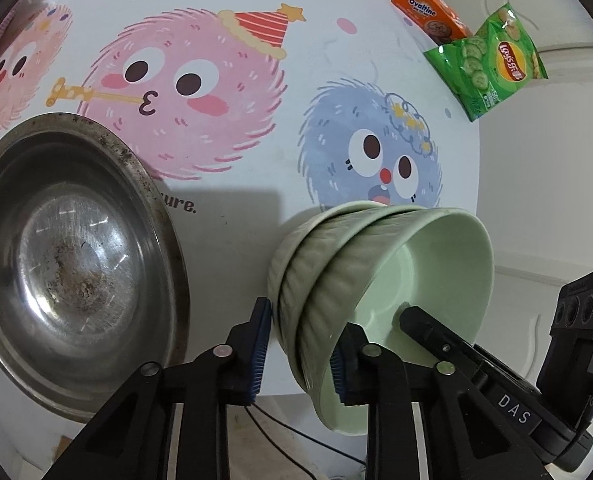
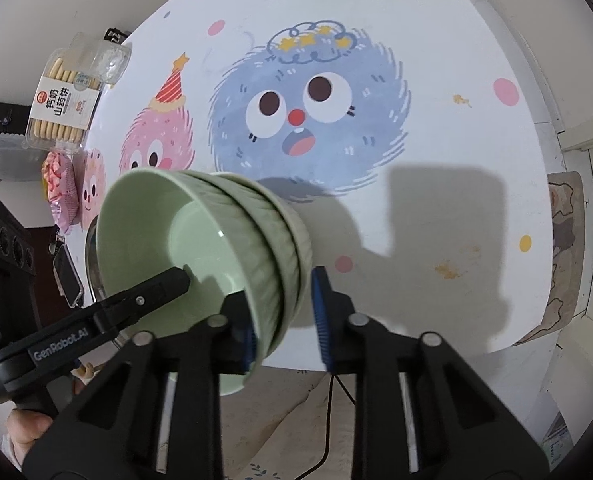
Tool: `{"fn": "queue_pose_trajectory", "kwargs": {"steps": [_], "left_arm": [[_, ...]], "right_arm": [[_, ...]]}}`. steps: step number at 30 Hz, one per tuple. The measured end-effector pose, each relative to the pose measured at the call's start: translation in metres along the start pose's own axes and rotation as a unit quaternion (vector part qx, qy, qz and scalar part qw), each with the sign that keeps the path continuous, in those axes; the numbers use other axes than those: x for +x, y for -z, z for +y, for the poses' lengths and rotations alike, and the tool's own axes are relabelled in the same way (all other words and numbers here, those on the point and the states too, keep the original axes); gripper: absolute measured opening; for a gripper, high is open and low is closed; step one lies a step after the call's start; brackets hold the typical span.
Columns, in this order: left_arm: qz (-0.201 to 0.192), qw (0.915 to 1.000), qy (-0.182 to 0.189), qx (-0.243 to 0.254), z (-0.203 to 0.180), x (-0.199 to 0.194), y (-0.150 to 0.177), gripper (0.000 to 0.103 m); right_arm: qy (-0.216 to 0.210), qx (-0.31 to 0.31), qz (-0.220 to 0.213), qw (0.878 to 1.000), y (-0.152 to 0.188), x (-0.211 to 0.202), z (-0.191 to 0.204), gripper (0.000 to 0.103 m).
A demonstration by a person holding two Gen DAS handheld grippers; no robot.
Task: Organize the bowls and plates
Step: 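Close both grippers on the rim of the stacked ceramic bowls, then lift the ceramic bowl stack with both grippers and carry it over the steel bowls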
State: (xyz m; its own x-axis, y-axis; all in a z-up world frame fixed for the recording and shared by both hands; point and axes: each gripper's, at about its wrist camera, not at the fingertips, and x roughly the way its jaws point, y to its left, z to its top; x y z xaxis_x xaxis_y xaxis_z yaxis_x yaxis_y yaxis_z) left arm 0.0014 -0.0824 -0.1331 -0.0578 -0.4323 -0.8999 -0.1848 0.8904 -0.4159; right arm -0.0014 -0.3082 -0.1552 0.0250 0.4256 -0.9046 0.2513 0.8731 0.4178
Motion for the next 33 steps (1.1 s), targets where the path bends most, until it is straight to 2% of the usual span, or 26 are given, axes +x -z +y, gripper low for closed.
{"fn": "queue_pose_trajectory", "kwargs": {"steps": [10,15,33], "left_arm": [[0.002,1.0000,0.000,0.004,-0.001,0.001,-0.002,0.025],[0.004,1.0000,0.008,-0.002,0.004,0.000,-0.002,0.020],[0.008,0.9996,-0.005,0.025,-0.013,-0.002,-0.010,0.018]], "right_arm": [[0.004,0.003,0.010,1.000,-0.004,0.004,0.001,0.025],[0.004,-0.003,0.009,1.000,-0.003,0.003,0.002,0.026],[0.009,-0.007,0.005,1.000,-0.006,-0.005,0.002,0.026]]}}
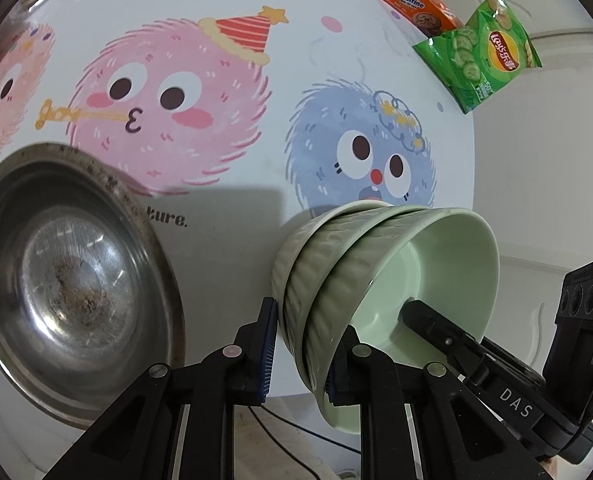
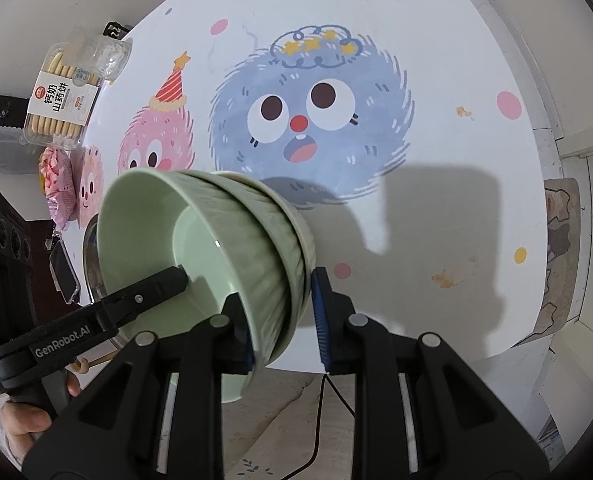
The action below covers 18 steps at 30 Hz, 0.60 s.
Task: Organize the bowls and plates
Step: 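Lift the ceramic bowl stack with both grippers and carry it over the steel bowls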
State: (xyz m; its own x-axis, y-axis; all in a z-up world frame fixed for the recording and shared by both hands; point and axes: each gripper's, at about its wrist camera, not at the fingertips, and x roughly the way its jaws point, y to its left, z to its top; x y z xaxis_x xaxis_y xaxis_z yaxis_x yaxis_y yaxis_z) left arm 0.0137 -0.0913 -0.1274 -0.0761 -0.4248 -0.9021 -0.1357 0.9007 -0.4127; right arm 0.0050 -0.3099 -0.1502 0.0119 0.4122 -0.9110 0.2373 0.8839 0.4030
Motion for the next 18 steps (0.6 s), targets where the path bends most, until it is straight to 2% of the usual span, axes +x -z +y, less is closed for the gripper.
{"fn": "queue_pose_trajectory", "kwargs": {"steps": [9,18], "left_arm": [[-0.014,0.9998,0.000,0.012,-0.008,-0.020,-0.010,0.018],[-0.044,0.9989,-0.001,0.015,-0.008,-0.066,-0.023,0.018]], "right_arm": [[0.003,0.000,-0.015,1.000,-0.008,-0.015,0.008,0.026],[0.004,-0.027,-0.034,0.999,-0.026,-0.041,0.041,0.025]]}}
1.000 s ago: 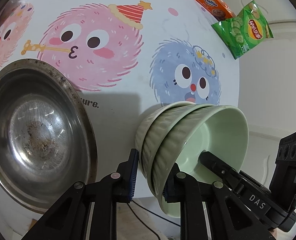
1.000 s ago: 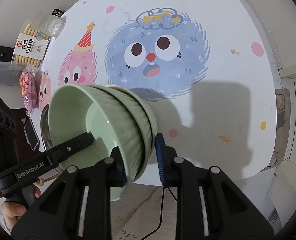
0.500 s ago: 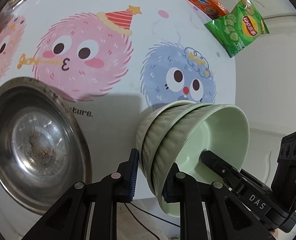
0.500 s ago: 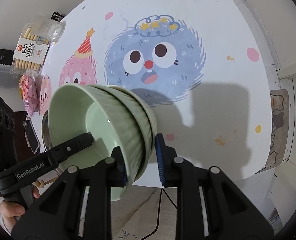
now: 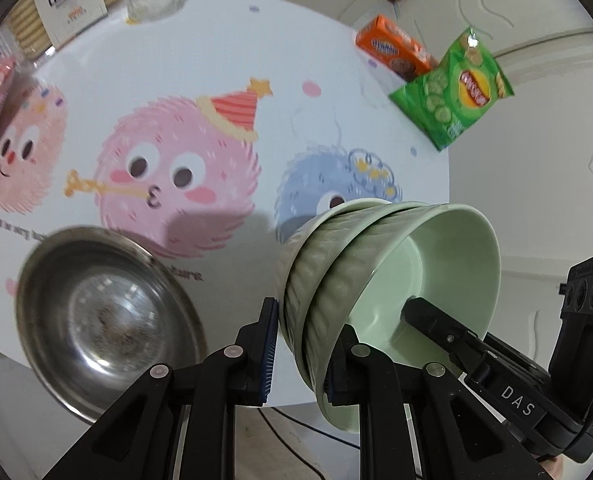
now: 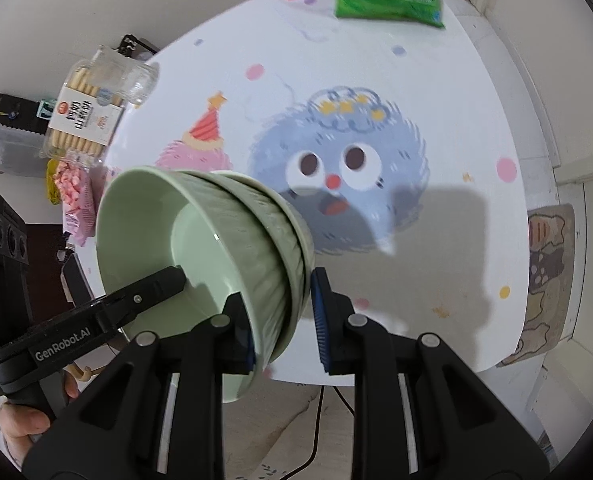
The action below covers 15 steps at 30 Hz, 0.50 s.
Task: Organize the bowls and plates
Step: 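Lift the ceramic bowl stack with both grippers and carry it over the steel bowls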
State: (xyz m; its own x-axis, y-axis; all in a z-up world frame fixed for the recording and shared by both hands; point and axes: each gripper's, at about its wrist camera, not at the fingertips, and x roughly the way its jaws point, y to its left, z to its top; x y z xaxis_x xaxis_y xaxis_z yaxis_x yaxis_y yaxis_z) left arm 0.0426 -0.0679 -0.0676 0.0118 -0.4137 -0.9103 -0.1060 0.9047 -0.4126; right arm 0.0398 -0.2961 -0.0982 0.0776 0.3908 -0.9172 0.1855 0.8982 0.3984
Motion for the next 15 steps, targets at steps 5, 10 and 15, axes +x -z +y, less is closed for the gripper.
{"fn": "queue_pose_trajectory", "kwargs": {"steps": [5,10,15], "left_arm": [[-0.018,0.9998,-0.007,-0.009,0.012,-0.027,-0.007,0.017],[-0.033,0.9989,-0.018,-0.028,0.038,-0.054,-0.005,0.017],[-0.045,0.9970,-0.030,-0.056,0.074,-0.074,0.004,0.017]], "right_arm": [[-0.005,-0.021,-0.006,1.000,-0.008,-0.008,0.027,0.025],[-0.012,-0.051,-0.001,0.999,-0.008,-0.007,0.063,0.025],[-0.021,-0.081,0.013,0.996,-0.001,0.002,0.097,0.025]]}}
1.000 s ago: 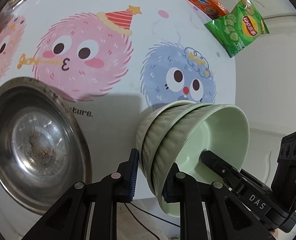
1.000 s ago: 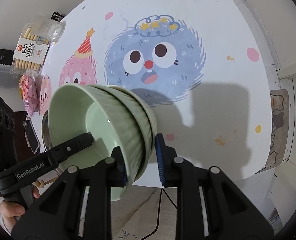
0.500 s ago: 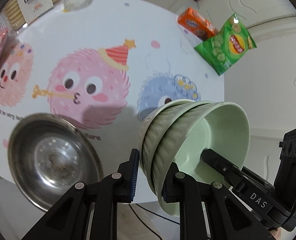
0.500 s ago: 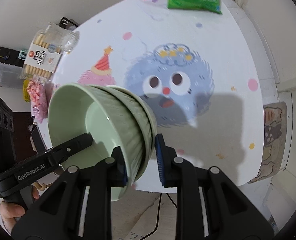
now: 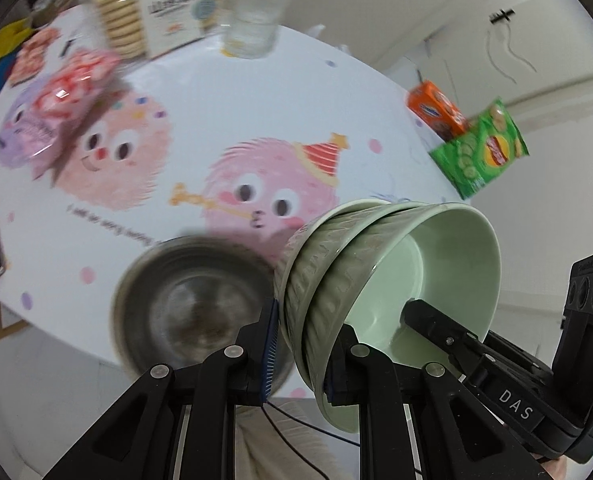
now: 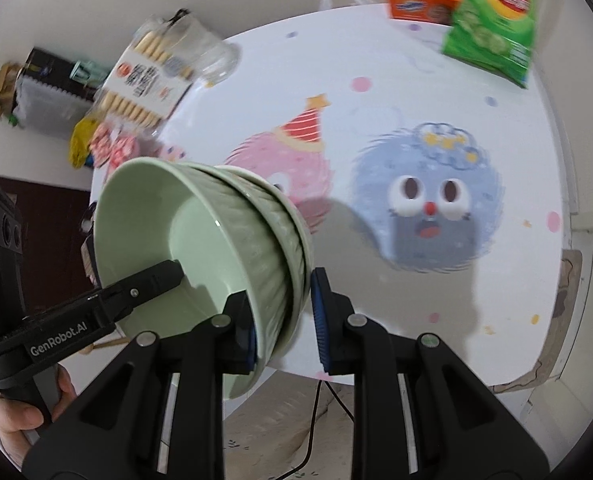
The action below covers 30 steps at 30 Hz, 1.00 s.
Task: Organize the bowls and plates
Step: 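Lift the ceramic bowl stack with both grippers and carry it over the steel bowls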
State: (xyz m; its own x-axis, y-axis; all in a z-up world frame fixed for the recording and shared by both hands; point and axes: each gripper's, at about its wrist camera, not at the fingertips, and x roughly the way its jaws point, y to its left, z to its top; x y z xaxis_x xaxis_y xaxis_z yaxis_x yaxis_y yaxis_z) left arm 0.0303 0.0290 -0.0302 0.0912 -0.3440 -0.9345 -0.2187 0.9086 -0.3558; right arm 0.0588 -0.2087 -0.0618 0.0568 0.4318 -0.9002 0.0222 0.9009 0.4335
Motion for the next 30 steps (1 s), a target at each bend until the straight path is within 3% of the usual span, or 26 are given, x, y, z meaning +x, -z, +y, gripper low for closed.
{"fn": "queue_pose_trajectory", "kwargs": {"steps": [9,18,22,24,30], "left_arm": [[0.006,0.9978,-0.022,-0.063,0.073,-0.002,0.018,0.017],[0.039,0.9953,-0.023,-0.085,0.106,0.033,0.028,0.017],[0.044,0.9953,-0.027,-0.082,0.113,0.045,0.030,0.013],[0.045,0.9952,-0.025,-0.084,0.116,0.048,0.028,0.013],[0.052,0.9942,-0.013,-0.093,0.125,0.054,0.033,0.014]], "right_arm": [[-0.016,-0.047,0.049,0.998,0.019,0.048,0.055,0.025],[0.010,-0.067,0.097,0.993,0.037,0.093,0.071,0.025],[0.016,-0.070,0.097,0.993,0.037,0.100,0.072,0.023],[0.042,-0.101,0.094,0.990,0.038,0.103,0.081,0.022],[0.033,-0.088,0.085,0.992,0.036,0.104,0.081,0.024]]}}
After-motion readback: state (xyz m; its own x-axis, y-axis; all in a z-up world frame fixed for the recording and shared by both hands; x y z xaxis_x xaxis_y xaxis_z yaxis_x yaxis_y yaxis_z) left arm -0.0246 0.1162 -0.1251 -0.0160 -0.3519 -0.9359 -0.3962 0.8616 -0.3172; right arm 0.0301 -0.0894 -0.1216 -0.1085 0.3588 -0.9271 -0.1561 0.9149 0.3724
